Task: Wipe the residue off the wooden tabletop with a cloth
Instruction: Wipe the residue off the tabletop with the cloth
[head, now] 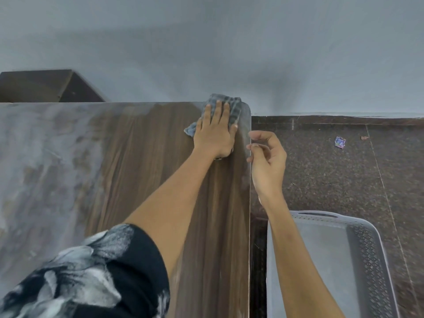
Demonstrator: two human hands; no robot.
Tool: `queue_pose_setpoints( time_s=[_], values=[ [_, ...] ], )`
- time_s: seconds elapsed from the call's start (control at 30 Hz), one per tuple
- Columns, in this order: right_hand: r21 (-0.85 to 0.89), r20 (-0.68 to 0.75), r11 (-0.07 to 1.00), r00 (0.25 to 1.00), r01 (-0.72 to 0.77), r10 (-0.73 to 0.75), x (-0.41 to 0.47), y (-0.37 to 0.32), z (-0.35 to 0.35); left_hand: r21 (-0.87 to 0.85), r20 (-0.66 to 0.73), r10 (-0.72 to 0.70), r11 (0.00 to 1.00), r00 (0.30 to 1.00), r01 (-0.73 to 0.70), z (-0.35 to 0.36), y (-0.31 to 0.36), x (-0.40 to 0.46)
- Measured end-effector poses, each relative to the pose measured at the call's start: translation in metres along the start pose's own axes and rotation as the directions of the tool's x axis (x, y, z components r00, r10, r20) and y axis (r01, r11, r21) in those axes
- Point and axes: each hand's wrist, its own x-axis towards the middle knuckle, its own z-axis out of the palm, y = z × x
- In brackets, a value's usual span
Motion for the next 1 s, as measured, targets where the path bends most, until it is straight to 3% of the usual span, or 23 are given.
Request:
queue_pose_setpoints(
  time_s=[0.13,0.3,0.43,0.53,0.6,0.7,0.8,0.9,1.0],
  values=[
    [-0.018,0.018,1.000,1.000,-0.008,0.009,0.002,0.001,0.008,-0.050,-0.091,-0.073,0.996,0.993,0.069,0.017,0.009,-0.044],
    [-0.139,-0.001,0.989,0.999,0.043,-0.043,0.003,0.000,0.025,-0.003,-0.074,0.036,0.999,0.997,-0.036,0.031,0.016,-0.117],
    [-0.166,-0.155,0.985,0.985,0.050,-0.076,-0.003,-0.001,0.028,0.036,-0.056,0.054,0.998,0.997,-0.053,0.032,0.014,-0.122],
    [-0.246,-0.137,0.967,0.985,0.072,-0.108,-0.008,-0.002,0.030,0.114,0.005,0.107,0.988,0.994,-0.107,0.026,0.018,-0.113],
    [-0.511,-0.017,0.854,0.993,0.095,-0.120,-0.003,-0.002,0.030,0.181,0.059,0.159,0.969,0.986,-0.167,0.024,0.021,-0.101],
    [-0.851,0.152,0.514,0.987,0.106,0.049,0.016,-0.006,0.029,0.277,0.068,0.226,0.931,0.972,-0.236,0.021,0.027,-0.078],
    [-0.905,0.176,0.413,0.975,0.104,0.139,0.042,-0.008,0.035,0.304,0.080,0.236,0.919,0.968,-0.249,0.018,0.029,-0.054],
    [-0.939,0.207,0.304,0.970,0.160,0.130,0.071,-0.006,0.053,0.333,0.099,0.195,0.917,0.976,-0.217,0.010,0.024,-0.027],
    [-0.960,0.205,0.215,0.973,0.178,0.107,0.091,-0.004,0.073,0.233,0.060,0.178,0.954,0.982,-0.188,0.005,0.013,-0.009]
  ],
)
